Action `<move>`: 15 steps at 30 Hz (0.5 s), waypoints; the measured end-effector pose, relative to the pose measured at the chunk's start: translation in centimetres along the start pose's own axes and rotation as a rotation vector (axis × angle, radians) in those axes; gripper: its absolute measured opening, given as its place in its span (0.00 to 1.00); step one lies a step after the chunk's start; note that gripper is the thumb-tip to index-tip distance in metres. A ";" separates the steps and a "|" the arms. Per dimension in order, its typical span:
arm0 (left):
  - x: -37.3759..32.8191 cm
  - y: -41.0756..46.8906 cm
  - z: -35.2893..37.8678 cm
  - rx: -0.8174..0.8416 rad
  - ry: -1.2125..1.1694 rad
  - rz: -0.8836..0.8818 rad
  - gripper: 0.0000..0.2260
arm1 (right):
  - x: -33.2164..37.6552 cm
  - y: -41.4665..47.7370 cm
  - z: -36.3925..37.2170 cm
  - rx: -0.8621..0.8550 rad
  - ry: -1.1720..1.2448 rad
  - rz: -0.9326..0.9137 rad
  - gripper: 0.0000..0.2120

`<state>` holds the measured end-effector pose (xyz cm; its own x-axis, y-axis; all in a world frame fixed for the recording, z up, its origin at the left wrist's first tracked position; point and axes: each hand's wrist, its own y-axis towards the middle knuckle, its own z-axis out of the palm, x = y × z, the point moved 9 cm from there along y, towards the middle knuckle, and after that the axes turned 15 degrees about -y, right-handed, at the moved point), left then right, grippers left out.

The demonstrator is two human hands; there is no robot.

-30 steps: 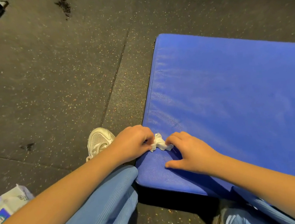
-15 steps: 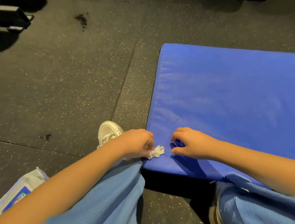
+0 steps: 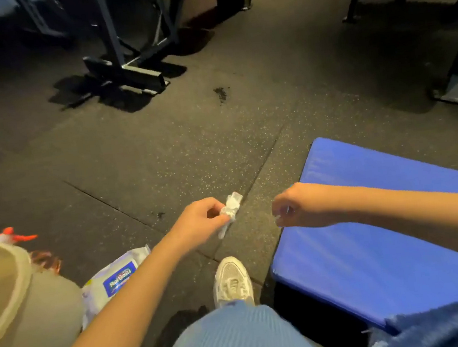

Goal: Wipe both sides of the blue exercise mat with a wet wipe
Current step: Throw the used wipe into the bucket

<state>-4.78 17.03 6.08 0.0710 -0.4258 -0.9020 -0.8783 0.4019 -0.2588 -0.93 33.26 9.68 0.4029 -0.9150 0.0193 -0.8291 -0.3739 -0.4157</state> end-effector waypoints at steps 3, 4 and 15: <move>0.0 -5.3 -6.5 -0.241 -0.065 0.013 0.03 | 5.6 1.4 -4.8 -0.045 -0.003 -0.090 0.11; 0.3 -7.3 -8.6 -0.325 -0.080 0.010 0.02 | 7.7 2.0 -5.9 -0.060 -0.001 -0.123 0.11; 10.6 -26.7 -27.4 -1.038 -0.032 -0.207 0.08 | 27.3 9.2 -11.1 -0.291 0.375 -0.277 0.11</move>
<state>6.45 -20.38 12.87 0.2648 -0.3794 -0.8865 -0.8202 -0.5720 -0.0002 -1.83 3.22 16.47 0.4996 -0.7481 0.4368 -0.8063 -0.5859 -0.0813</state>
